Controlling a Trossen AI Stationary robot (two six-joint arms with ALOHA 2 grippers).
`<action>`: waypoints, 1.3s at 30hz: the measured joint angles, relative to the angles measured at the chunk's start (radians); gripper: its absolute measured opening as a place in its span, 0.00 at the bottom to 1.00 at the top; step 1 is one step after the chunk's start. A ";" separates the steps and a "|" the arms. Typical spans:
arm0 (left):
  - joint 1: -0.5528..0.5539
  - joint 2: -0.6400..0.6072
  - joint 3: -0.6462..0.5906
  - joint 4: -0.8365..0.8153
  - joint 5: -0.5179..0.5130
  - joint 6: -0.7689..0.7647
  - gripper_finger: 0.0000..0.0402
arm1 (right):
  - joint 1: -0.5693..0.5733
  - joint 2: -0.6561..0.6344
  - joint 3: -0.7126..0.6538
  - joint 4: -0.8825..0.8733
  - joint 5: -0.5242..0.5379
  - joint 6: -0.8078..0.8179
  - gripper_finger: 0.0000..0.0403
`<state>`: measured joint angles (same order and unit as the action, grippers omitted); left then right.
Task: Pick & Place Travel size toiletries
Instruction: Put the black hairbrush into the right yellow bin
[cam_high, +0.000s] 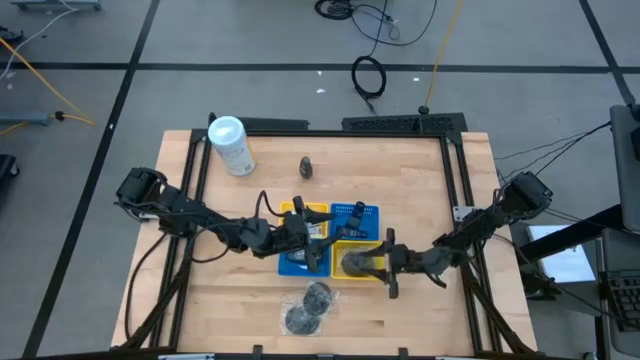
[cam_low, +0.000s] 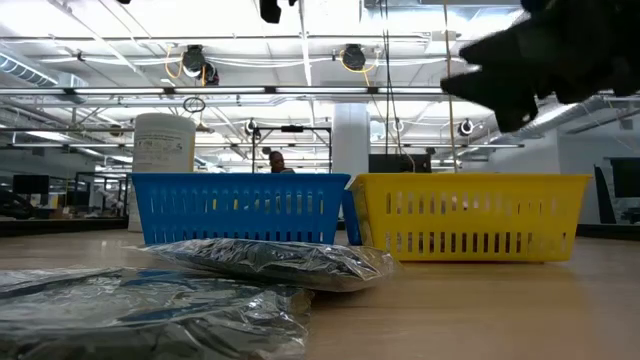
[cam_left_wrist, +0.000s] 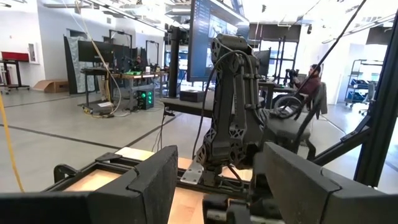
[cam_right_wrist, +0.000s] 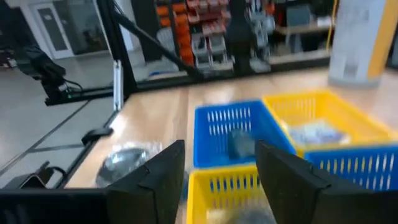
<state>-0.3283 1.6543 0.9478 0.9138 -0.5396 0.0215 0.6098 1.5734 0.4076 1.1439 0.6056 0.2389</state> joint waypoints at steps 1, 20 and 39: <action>0.000 0.000 0.000 -0.003 0.000 0.000 0.58 | 0.000 0.000 0.000 0.022 0.000 -0.032 0.48; -0.100 0.002 0.000 -0.531 0.299 -0.178 0.58 | 0.001 0.000 0.000 0.055 -0.138 -0.068 0.49; -0.330 0.014 0.000 -0.729 0.110 -0.452 0.58 | 0.001 0.000 0.000 0.056 -0.138 -0.068 0.47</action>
<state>-0.6583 1.6685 0.9482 0.1848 -0.4296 -0.4306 0.6103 1.5730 0.4076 1.1995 0.4675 0.1707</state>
